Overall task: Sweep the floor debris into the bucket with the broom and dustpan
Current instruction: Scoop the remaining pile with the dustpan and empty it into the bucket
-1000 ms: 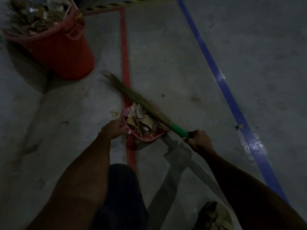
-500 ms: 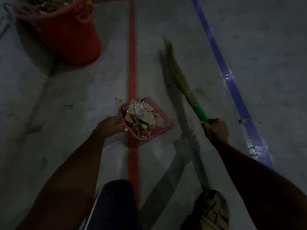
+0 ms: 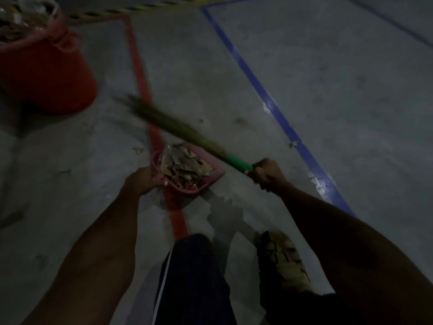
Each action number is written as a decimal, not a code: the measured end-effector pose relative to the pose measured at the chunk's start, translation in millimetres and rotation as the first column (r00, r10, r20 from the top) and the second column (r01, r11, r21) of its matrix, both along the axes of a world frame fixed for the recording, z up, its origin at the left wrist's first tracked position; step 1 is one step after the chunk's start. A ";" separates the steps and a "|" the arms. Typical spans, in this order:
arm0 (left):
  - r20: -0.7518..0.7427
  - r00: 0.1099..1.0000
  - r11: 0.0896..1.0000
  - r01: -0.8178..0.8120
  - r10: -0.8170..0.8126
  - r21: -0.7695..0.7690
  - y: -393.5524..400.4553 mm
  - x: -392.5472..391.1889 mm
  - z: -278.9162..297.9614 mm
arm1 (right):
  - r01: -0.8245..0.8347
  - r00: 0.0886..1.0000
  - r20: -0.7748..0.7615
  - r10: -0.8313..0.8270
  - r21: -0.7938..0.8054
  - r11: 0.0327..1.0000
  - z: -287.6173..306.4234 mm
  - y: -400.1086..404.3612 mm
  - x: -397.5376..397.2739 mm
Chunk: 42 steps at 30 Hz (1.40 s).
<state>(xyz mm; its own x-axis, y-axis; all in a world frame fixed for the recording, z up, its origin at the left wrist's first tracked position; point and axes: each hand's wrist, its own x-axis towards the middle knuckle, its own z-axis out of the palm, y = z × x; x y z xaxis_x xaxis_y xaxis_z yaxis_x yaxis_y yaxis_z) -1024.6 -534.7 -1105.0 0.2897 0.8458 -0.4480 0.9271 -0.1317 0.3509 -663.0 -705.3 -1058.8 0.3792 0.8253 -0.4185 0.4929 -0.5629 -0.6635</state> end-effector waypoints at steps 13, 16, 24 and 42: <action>0.219 0.976 1.000 0.013 -0.019 0.028 3.6 118.1 -6.2 | 0.245 0.897 0.364 -0.253 0.068 0.967 -13.0 -12.8 119.5; 0.143 0.989 0.999 0.019 -0.023 0.028 20.3 140.1 -5.9 | 0.211 0.931 0.306 -0.197 -0.012 0.977 -22.9 -13.6 140.6; -0.004 0.992 0.991 0.129 -0.129 0.039 90.8 164.9 -0.7 | 0.072 0.996 -0.040 -0.079 -0.147 0.987 -58.3 -20.5 159.4; 0.099 0.987 0.988 0.117 -0.127 0.101 69.0 120.1 -33.8 | 0.363 0.927 -0.068 -0.368 -0.073 0.929 -74.2 -32.2 83.1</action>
